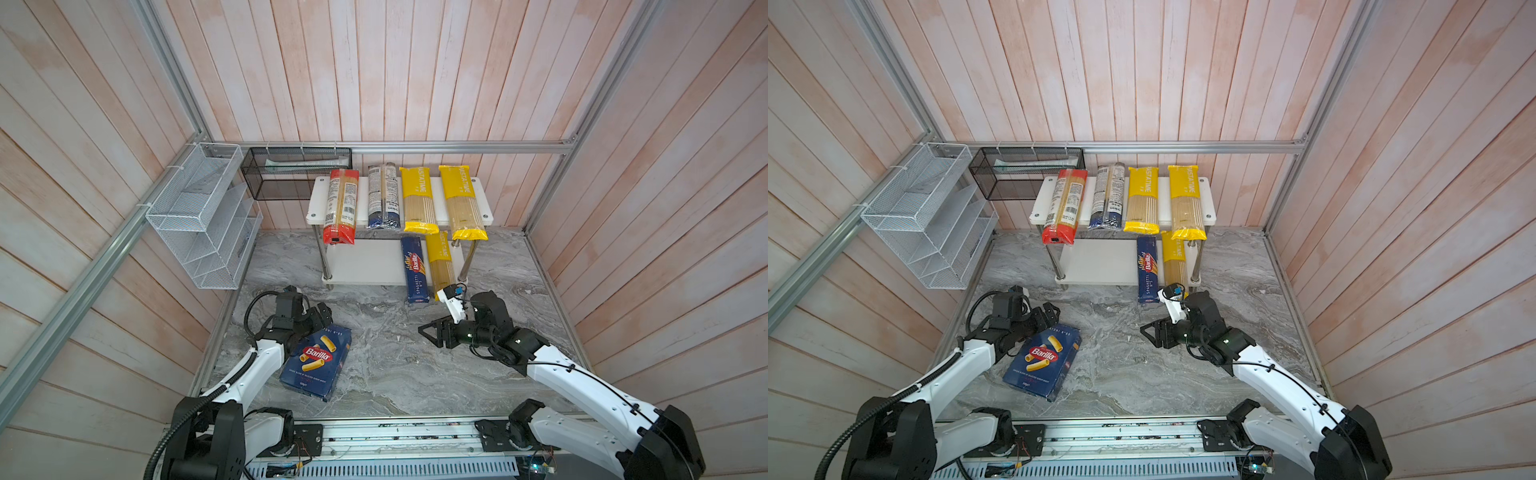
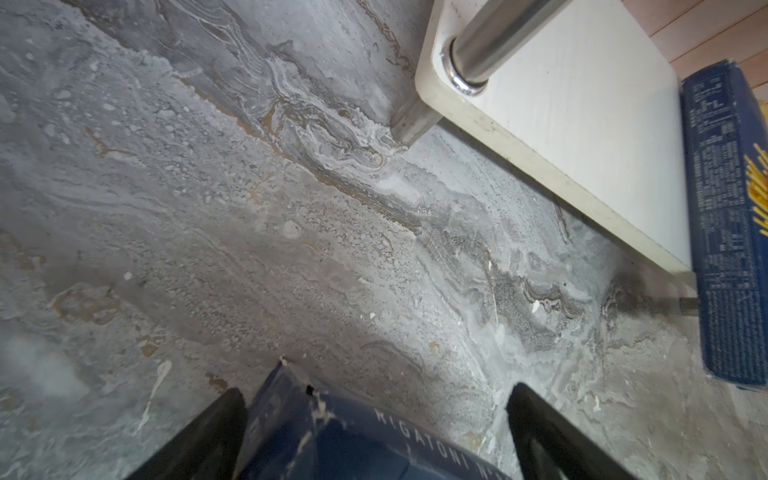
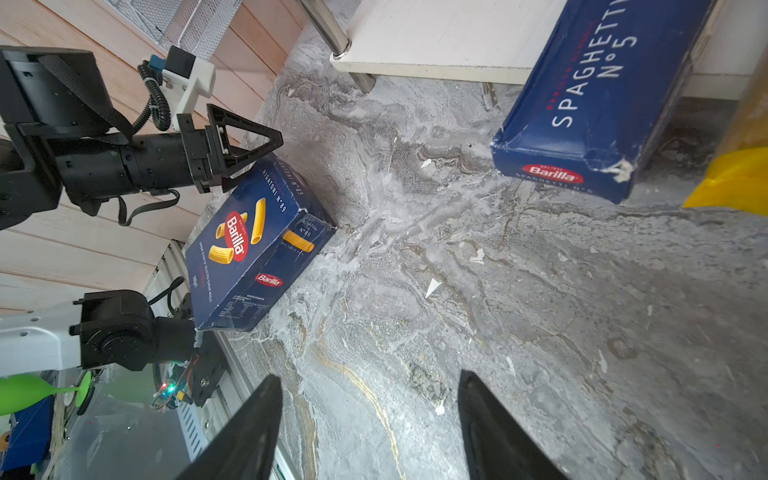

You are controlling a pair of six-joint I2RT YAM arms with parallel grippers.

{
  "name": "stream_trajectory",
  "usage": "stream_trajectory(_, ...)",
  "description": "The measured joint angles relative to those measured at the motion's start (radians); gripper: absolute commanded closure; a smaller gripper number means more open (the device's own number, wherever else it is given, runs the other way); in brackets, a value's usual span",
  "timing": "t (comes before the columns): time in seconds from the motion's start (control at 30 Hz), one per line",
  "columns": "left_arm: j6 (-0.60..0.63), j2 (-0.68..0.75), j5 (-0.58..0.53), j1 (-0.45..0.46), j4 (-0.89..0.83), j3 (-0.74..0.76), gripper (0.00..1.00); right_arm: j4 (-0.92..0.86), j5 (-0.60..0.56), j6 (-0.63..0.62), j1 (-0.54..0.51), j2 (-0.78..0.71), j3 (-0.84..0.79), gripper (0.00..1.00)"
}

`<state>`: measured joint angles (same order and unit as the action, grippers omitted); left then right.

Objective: Place and organize the pasta boxes and bags onto the shelf

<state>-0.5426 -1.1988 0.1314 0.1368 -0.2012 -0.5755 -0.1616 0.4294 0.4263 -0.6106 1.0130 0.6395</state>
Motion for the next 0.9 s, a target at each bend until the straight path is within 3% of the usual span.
stream_trajectory(0.63,0.022,-0.249,0.087,0.241,0.126,-0.232,0.01,-0.011,0.006,0.045,0.006,-0.106,-0.066,0.35)
stream_trajectory(0.77,0.034,-0.291,0.097,0.323,0.082,-0.336,0.00,-0.021,0.043,0.045,0.005,-0.106,-0.072,0.35)
stream_trajectory(0.9,-0.021,-0.217,-0.005,0.332,-0.069,-0.364,0.00,-0.013,0.063,0.044,-0.020,-0.072,-0.064,0.35)
